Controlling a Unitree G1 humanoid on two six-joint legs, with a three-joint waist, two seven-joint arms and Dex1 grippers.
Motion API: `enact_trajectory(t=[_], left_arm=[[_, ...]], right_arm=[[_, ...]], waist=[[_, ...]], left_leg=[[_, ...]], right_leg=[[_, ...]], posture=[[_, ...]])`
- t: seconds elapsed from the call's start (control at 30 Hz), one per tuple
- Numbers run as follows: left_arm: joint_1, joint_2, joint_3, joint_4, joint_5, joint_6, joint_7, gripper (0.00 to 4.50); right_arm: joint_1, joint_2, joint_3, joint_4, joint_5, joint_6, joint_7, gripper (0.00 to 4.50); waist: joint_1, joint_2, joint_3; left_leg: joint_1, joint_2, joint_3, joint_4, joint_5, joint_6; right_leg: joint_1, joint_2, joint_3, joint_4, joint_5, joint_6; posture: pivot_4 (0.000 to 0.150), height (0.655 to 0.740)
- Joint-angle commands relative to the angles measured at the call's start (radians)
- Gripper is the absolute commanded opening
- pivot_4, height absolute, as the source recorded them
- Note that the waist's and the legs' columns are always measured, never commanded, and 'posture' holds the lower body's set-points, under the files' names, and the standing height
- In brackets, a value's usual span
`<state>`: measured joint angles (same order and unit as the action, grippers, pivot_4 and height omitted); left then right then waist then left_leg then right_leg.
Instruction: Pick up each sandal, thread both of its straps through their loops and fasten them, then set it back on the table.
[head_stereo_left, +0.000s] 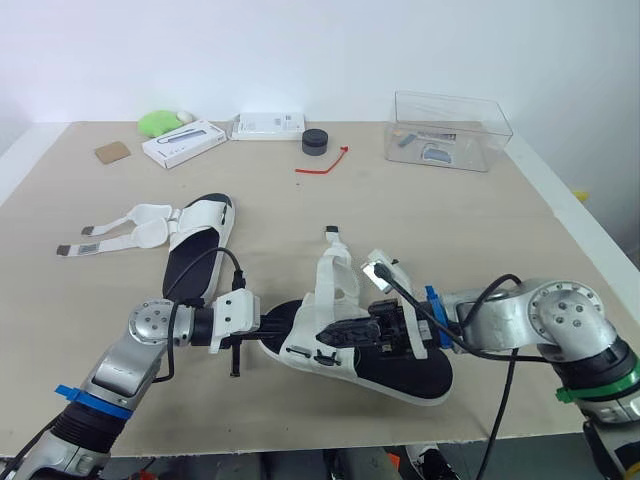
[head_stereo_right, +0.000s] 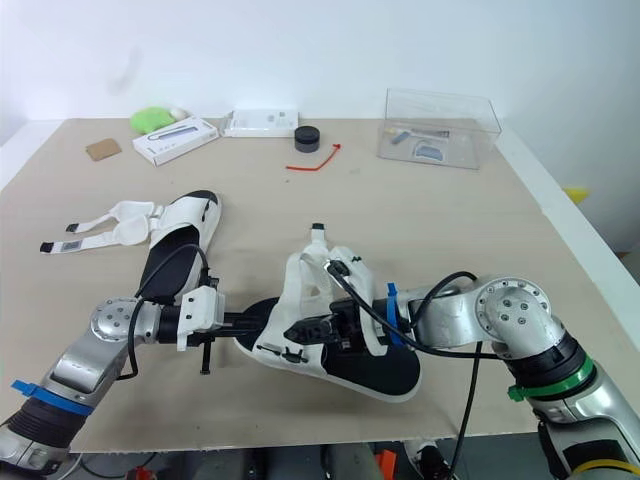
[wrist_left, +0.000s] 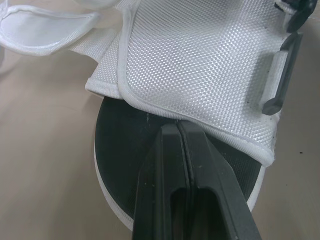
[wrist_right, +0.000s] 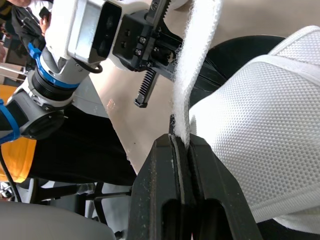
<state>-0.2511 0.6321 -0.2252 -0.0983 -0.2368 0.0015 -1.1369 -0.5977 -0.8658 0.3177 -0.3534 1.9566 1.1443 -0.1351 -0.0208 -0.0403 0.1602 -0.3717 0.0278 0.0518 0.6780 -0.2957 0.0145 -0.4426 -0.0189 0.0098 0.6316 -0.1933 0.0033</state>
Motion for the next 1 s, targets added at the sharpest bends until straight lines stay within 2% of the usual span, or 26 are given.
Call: enact_trajectory(t=[0.03,0.1,0.23,0.3,0.63,0.7,0.73,0.77,0.8,0.87,0.9,1.0], left_arm=[[0.014,0.011,-0.028,0.025,0.044,0.013,-0.001,0.0],[0.013,0.011,-0.028,0.026,0.045,0.013,-0.001,0.0],[0.012,0.012,-0.029,0.027,0.047,0.013,-0.001,0.0],[0.013,0.013,-0.03,0.03,0.047,0.011,-0.002,0.0],[0.002,0.011,-0.032,0.051,0.049,0.001,-0.007,0.0],[0.0,0.011,-0.032,0.054,0.052,-0.002,-0.007,0.0],[0.0,0.011,-0.032,0.054,0.053,-0.003,-0.007,0.0],[0.0,0.011,-0.032,0.055,0.053,-0.003,-0.006,0.0],[0.0,0.012,-0.033,0.055,0.052,-0.004,-0.005,0.0],[0.001,0.014,-0.033,0.055,0.051,-0.006,-0.004,0.0],[0.004,0.015,-0.033,0.056,0.052,-0.008,-0.004,0.0],[0.011,0.019,-0.033,0.054,0.053,-0.011,-0.003,0.0]], right_arm=[[-0.018,-0.026,0.015,-0.046,0.016,-0.002,0.013,0.06],[-0.02,-0.034,0.021,-0.047,0.016,-0.004,0.014,0.73],[-0.028,-0.051,0.028,-0.056,0.016,-0.007,0.017,2.41],[-0.04,-0.058,0.025,-0.056,0.016,-0.008,0.006,2.99],[-0.209,0.001,-0.009,0.157,0.016,0.024,-0.041,2.99],[-0.219,0.019,-0.006,0.175,0.016,0.038,-0.039,2.47],[-0.219,0.026,-0.006,0.178,0.016,0.047,-0.038,1.87],[-0.216,0.028,-0.005,0.175,0.016,0.054,-0.036,1.72],[-0.212,0.029,-0.006,0.172,0.016,0.059,-0.035,1.35],[-0.205,0.032,-0.01,0.169,0.016,0.065,-0.034,0.32],[-0.196,0.029,-0.012,0.162,0.016,0.068,-0.03,0.09],[-0.165,0.014,-0.017,0.127,0.016,0.074,-0.012,0.09]], waist=[[0.0,0.0,0.0],[0.0,0.0,0.0],[0.0,0.0,0.0],[0.0,0.0,0.0],[0.0,0.001,-0.001],[0.0,0.001,-0.001],[0.0,0.001,-0.001],[0.0,0.001,-0.001],[0.0,0.001,-0.001],[0.0,0.001,-0.001],[0.0,0.001,-0.001],[0.0,0.001,-0.001]], left_leg=[[0.0,0.0,0.0,0.0,0.0,0.0],[0.0,0.0,0.0,0.0,0.0,0.0],[0.0,0.0,0.0,0.0,0.0,0.0],[0.0,0.0,0.0,0.0,0.0,0.0],[0.001,0.0,0.001,0.0,0.0,0.0],[0.0,0.0,0.001,0.0,0.0,0.0],[0.0,0.0,0.001,0.0,0.0,0.0],[0.0,0.0,0.001,0.0,0.0,0.0],[0.0,0.0,0.001,0.0,0.0,0.0],[0.0,0.0,0.001,0.0,0.0,0.0],[0.0,0.0,0.001,0.0,0.0,0.0],[0.0,0.0,0.0,0.0,0.0,0.0]], right_leg=[[0.0,0.0,0.0,0.0,0.0,0.0],[0.0,0.0,0.0,0.0,0.0,0.0],[0.0,-0.001,0.0,0.0,0.0,0.0],[0.0,0.0,0.0,0.0,0.0,0.0],[0.0,0.0,0.001,0.0,0.001,0.0],[0.0,0.0,0.001,0.0,0.001,0.0],[0.0,0.0,0.001,0.0,0.001,0.0],[0.0,0.0,0.001,0.0,0.001,0.0],[0.0,-0.001,0.001,0.0,0.001,0.0],[0.0,-0.001,0.0,0.0,0.001,0.0],[0.0,-0.001,0.0,0.0,0.001,0.0],[0.0,-0.001,0.0,0.0,0.001,0.0]], posture=[[0.15,0.74],[0.15,0.74],[0.15,0.74],[0.15,0.74],[0.15,0.74],[0.15,0.74],[0.15,0.74],[0.15,0.74],[0.15,0.74],[0.15,0.74],[0.15,0.74],[0.15,0.74]])
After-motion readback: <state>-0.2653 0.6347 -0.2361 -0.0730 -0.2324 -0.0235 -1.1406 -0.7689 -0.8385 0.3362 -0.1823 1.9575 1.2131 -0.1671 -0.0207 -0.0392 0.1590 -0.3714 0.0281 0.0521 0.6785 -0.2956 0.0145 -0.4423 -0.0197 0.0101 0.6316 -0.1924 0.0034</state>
